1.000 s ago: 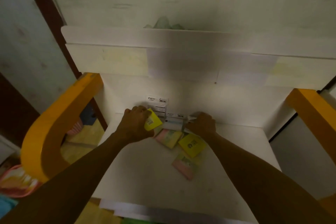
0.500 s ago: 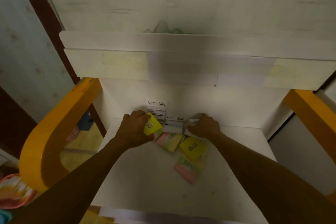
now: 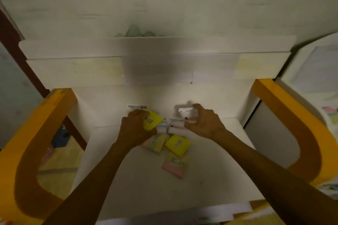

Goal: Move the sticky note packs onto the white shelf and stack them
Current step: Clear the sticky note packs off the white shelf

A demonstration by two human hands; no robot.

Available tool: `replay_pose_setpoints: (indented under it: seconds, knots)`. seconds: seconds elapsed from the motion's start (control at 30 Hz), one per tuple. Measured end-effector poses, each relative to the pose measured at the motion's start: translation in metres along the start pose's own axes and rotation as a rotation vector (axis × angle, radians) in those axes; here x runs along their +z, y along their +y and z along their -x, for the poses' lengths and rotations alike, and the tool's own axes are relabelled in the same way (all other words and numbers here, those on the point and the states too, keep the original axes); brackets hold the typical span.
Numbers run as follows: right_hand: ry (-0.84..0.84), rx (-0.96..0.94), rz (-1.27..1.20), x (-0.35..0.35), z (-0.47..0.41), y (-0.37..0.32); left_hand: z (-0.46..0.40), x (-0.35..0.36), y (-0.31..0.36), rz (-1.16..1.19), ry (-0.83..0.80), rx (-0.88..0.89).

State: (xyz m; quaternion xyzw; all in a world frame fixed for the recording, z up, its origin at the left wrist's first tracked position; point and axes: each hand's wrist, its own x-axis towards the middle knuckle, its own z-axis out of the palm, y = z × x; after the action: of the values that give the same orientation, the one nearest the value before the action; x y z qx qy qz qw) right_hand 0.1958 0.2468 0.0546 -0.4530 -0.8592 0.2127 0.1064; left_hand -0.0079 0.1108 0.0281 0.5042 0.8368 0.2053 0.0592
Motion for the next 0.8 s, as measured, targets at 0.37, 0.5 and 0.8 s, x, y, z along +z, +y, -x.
replay_pose_setpoints:
  seconds: [0.37, 0.5, 0.8]
  knots:
    - [0.107, 0.005, -0.007, -0.03, 0.041, 0.035, 0.004, -0.003, 0.055, 0.086, 0.028, 0.111]
    - [0.152, -0.006, -0.088, -0.062, 0.053, 0.051, 0.008, -0.013, 0.088, 0.036, 0.001, 0.153]
    - [0.246, -0.055, -0.089, -0.165, 0.116, 0.129, 0.037, -0.027, 0.217, 0.03, 0.1, 0.188]
